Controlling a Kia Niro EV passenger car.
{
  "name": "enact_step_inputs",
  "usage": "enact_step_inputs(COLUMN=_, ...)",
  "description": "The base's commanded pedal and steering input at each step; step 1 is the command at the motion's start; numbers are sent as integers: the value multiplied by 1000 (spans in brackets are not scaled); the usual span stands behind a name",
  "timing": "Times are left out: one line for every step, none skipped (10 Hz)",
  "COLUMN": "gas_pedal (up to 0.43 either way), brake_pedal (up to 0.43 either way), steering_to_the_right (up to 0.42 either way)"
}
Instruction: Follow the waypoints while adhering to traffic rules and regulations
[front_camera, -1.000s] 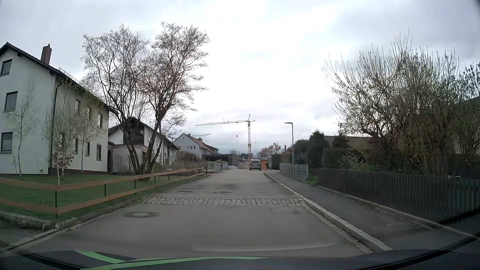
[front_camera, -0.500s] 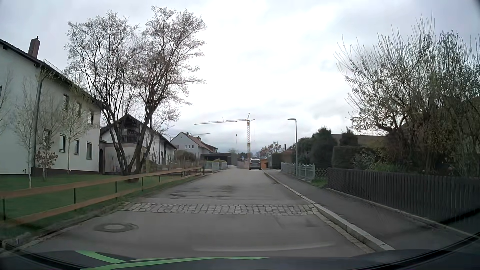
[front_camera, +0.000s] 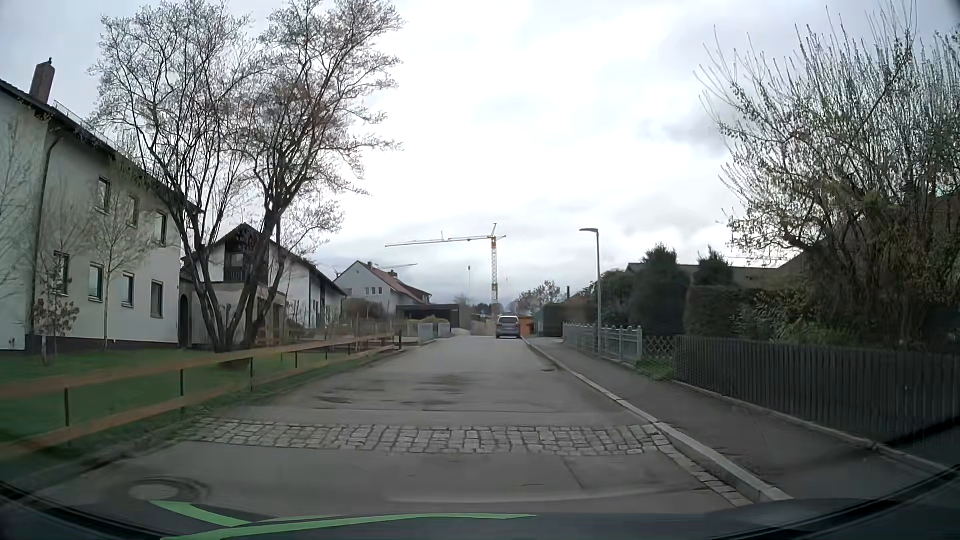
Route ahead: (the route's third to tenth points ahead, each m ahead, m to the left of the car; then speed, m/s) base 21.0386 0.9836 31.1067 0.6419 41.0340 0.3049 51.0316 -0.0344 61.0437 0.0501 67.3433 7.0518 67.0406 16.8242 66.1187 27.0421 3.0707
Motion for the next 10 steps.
enact_step_inputs(gas_pedal=0, brake_pedal=0, steering_to_the_right=14)
enact_step_inputs(gas_pedal=0, brake_pedal=0, steering_to_the_right=14)
enact_step_inputs(gas_pedal=0, brake_pedal=0, steering_to_the_right=14)
enact_step_inputs(gas_pedal=0, brake_pedal=0, steering_to_the_right=11)
enact_step_inputs(gas_pedal=0, brake_pedal=0, steering_to_the_right=8)
enact_step_inputs(gas_pedal=0, brake_pedal=0, steering_to_the_right=4)
enact_step_inputs(gas_pedal=0, brake_pedal=0, steering_to_the_right=-2)
enact_step_inputs(gas_pedal=0, brake_pedal=0, steering_to_the_right=-6)
enact_step_inputs(gas_pedal=0, brake_pedal=0, steering_to_the_right=-6)
enact_step_inputs(gas_pedal=0, brake_pedal=0, steering_to_the_right=-8)
